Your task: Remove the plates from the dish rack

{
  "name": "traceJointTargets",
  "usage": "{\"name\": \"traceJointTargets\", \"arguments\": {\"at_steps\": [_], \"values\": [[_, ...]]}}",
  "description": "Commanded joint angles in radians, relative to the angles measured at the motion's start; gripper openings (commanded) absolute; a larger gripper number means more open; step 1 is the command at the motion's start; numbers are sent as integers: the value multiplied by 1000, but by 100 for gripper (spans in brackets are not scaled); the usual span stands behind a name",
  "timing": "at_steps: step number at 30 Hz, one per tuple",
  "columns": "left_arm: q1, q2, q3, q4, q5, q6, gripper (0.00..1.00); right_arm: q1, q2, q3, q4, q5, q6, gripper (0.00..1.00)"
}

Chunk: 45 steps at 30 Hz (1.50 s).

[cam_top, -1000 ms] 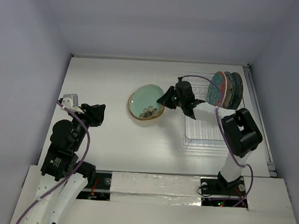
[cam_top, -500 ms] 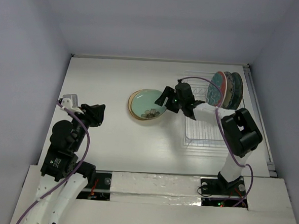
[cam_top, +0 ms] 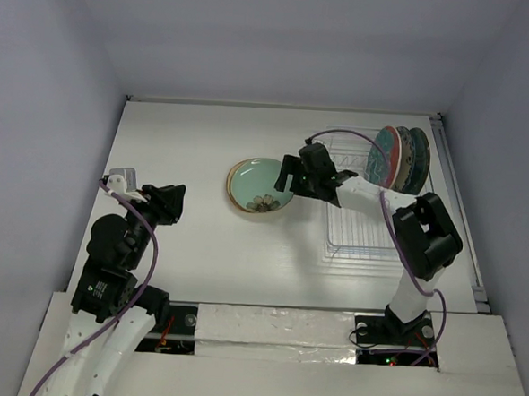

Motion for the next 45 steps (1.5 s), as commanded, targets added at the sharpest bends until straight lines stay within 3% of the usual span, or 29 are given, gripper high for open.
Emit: {"name": "traceJointTargets", "arguments": {"at_steps": [1,4,6,8,14,18,19,20,21,23,24,35,45], "values": [[3,-9,6,40,10,-4,29,23,-152,79,-98,87,-82,90],[3,-14,6,40,10,-4,29,23,-327,103,-167,193,-130,77],[3,-19,6,39,10,-4,29,13,-410,131,-225,311,-156,30],[3,-22,6,40,12,-3,29,-45,-511,148,-263,389,-182,0],[-6,-34,5,43,13,-6,29,-288,-640,148,-391,538,-243,0],[-17,-34,3,45,16,-6,30,-421,-696,114,-417,520,-296,0],[-26,-34,5,45,16,-6,30,-456,-687,120,-429,516,-302,5],[-26,-32,5,47,16,-6,30,-487,-671,126,-440,499,-317,24],[-35,-31,5,45,16,-6,30,-488,-671,131,-447,479,-317,36],[-35,-32,5,45,15,-6,30,-512,-642,140,-455,403,-325,52],[-35,-36,5,42,12,-6,30,-512,-636,139,-448,381,-331,54],[-35,-34,5,40,8,-7,31,-587,-457,137,-400,203,-337,53],[-35,-34,5,40,7,-6,31,-618,-320,159,-380,243,-336,47]]}}
